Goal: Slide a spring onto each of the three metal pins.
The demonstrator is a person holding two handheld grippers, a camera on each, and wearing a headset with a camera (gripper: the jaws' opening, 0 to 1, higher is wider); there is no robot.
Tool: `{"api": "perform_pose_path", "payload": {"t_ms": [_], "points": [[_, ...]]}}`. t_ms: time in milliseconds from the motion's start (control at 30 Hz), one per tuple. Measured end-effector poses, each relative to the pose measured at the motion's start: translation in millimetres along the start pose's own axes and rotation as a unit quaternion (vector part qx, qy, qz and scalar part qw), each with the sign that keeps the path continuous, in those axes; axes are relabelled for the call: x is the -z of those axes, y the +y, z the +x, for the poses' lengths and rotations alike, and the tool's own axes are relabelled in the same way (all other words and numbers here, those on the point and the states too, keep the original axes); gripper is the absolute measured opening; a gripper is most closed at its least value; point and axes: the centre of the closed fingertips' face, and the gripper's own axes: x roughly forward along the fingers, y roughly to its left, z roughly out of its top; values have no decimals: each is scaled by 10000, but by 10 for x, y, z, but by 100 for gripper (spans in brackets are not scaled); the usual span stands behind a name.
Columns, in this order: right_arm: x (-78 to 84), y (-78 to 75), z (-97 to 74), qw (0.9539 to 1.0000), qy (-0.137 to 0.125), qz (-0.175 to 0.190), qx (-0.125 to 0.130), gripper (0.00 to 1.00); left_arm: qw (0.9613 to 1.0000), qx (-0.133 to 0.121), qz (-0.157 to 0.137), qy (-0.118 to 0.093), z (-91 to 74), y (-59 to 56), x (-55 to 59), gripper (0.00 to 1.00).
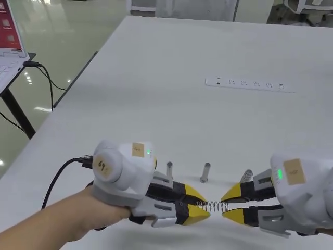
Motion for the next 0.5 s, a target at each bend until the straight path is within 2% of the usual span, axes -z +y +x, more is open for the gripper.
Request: {"api": "perform_pose_path", "payload": {"t_ms": [233,500], "points": [[-88,-1,-36,9999,-110,-104,-55,7,9999,15,76,124,12,-8,56,3],[-199,-15,-86,9995,-262,-129,-116,7,9999,3,106,131,23,-2,56,2]]}}
